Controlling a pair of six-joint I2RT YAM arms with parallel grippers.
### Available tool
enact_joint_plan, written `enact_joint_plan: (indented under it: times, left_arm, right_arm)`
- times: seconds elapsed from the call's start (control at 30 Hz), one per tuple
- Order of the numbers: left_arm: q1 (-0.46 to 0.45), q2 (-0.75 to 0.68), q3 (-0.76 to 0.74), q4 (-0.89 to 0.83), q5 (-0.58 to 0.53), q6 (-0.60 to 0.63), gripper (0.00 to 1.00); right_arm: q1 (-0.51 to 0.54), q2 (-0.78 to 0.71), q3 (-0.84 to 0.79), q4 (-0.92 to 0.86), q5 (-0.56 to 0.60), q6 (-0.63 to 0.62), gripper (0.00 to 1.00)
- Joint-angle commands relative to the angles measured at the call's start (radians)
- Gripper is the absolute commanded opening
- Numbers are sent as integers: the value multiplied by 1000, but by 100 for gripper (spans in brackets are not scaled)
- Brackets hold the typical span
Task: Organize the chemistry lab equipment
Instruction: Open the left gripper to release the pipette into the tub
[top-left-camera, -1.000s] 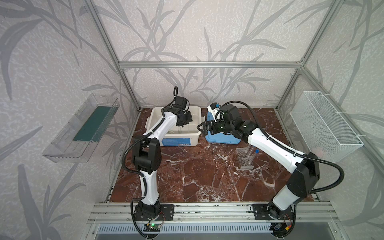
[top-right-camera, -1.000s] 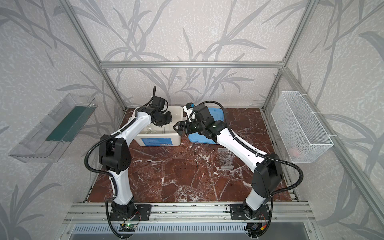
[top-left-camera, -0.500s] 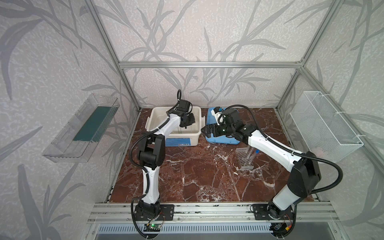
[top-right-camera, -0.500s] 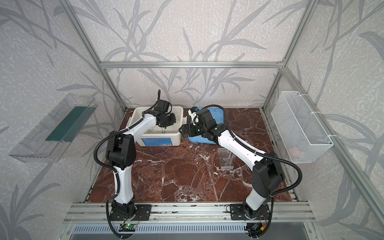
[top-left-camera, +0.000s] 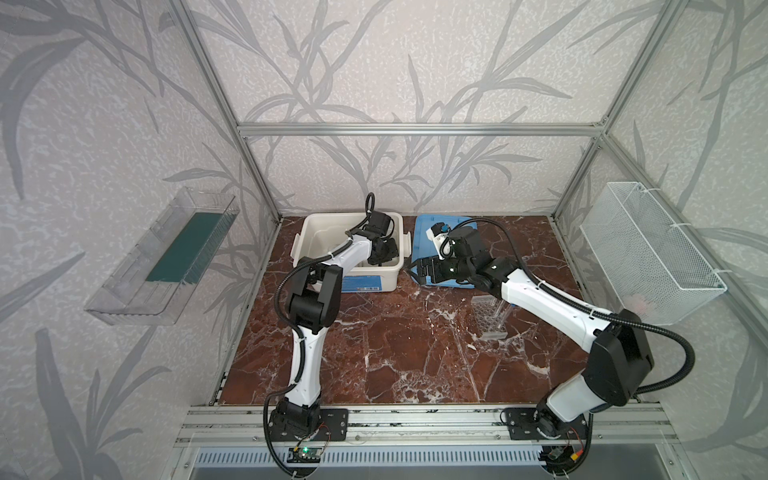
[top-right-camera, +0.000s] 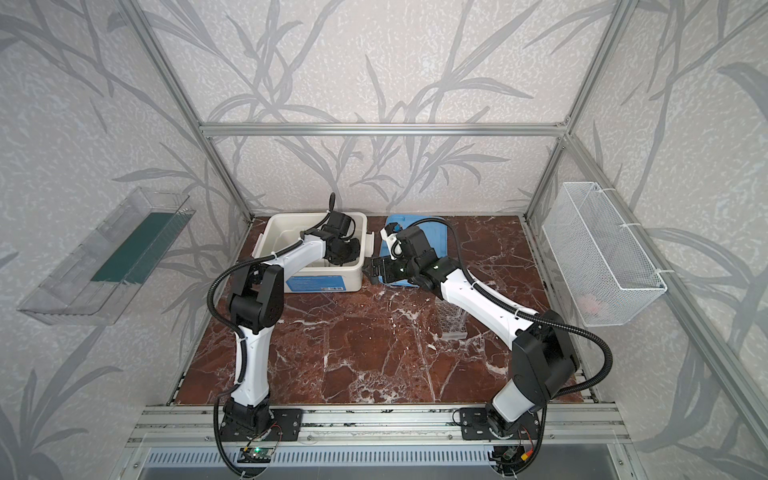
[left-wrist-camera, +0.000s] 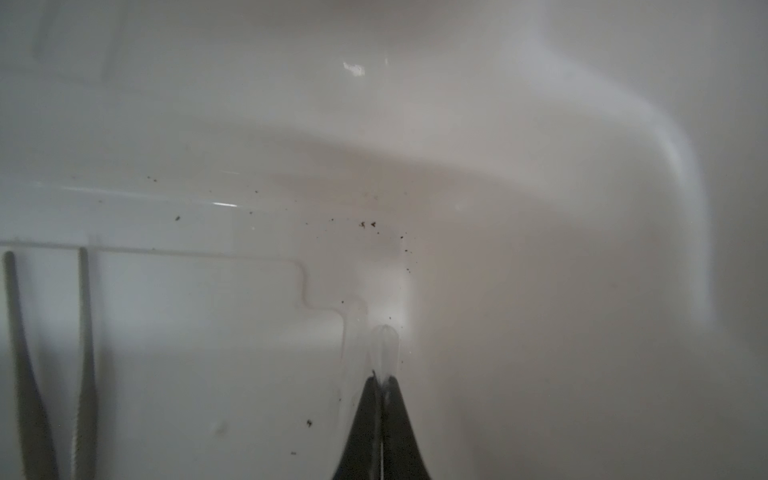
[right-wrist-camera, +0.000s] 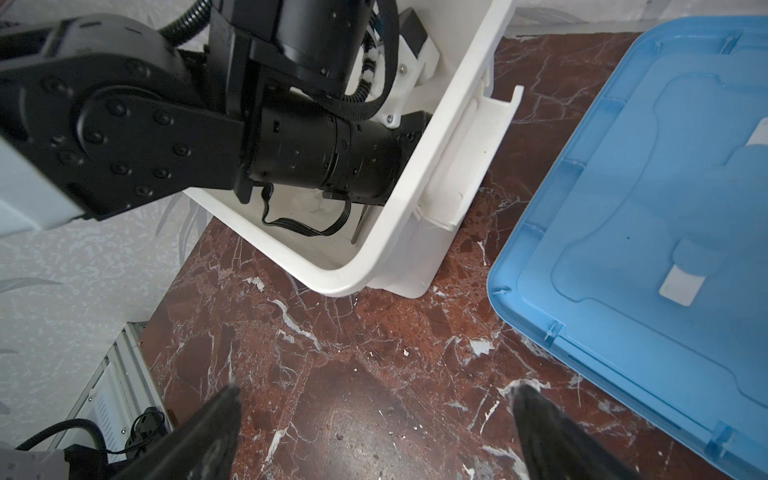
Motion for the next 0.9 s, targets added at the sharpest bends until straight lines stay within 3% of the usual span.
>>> enact_joint_plan:
  times: [0.0,0.47,0.6,0.77,0.87]
  left_arm:
    - [-8,14,-36,42,9,-12,1]
    - [-8,-10,-6,-44,-43,-3,25]
    - [-8,-34,28,-91,-77,18,37]
    - [-6,-77,51,-130,-99,50,60]
    - [-7,-114,50,-141,-106,55,62]
  right_arm:
    - [-4,-35,-8,29,14,1,100]
    - [-10,-49,-28,33,18,4,100]
    - [-10,-58,-25,28,17,2,100]
    - [-14,-56,-12,11,7,-2,100]
    - [-15,-57,-4,3,6,-1,100]
